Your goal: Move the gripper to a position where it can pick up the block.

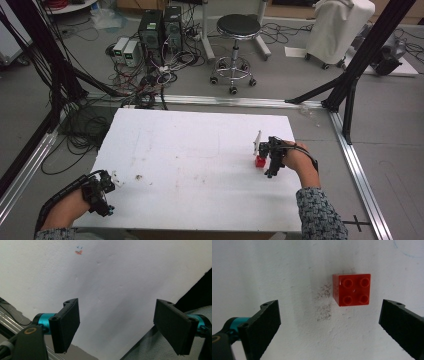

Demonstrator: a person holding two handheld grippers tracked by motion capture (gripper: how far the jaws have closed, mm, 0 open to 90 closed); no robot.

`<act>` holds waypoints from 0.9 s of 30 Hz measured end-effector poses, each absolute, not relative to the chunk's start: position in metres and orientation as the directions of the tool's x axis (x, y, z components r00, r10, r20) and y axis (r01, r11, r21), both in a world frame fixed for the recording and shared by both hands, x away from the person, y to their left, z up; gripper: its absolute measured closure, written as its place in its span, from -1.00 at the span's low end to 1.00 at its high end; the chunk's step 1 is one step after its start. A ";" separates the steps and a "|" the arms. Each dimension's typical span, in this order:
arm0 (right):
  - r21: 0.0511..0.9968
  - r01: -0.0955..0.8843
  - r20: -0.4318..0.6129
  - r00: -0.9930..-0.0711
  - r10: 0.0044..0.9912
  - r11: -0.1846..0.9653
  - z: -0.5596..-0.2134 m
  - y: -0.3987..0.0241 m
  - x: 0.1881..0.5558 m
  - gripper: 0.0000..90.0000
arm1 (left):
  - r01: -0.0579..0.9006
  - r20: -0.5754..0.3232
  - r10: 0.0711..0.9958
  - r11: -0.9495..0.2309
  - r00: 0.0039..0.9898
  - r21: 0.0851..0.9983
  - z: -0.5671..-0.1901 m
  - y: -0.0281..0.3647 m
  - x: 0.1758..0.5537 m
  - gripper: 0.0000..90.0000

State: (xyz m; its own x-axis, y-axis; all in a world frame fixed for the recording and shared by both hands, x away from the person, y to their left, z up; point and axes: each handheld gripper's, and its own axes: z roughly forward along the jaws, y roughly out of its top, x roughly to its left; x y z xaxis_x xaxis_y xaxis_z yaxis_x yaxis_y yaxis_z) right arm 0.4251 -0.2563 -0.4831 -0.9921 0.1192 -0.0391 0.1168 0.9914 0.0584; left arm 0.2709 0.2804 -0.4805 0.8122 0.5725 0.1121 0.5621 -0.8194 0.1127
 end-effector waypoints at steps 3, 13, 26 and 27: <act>0.054 0.108 -0.037 -0.993 0.110 0.993 -0.487 -0.254 0.431 -0.93 | 0.563 0.114 0.574 -0.819 0.811 0.114 -0.480 0.281 0.271 -0.52; 0.050 0.114 -0.008 -0.993 0.115 0.992 -0.501 -0.251 0.447 -0.93 | 0.574 0.112 0.585 -0.811 0.803 0.115 -0.481 0.284 0.270 -0.52; 0.037 0.102 0.011 -0.995 0.101 0.994 -0.515 -0.245 0.454 -0.93 | 0.570 0.116 0.580 -0.814 0.806 0.110 -0.482 0.284 0.271 -0.52; 0.036 0.103 0.014 -0.995 0.102 0.994 -0.515 -0.245 0.454 -0.93 | 0.570 0.115 0.580 -0.814 0.806 0.110 -0.482 0.284 0.271 -0.52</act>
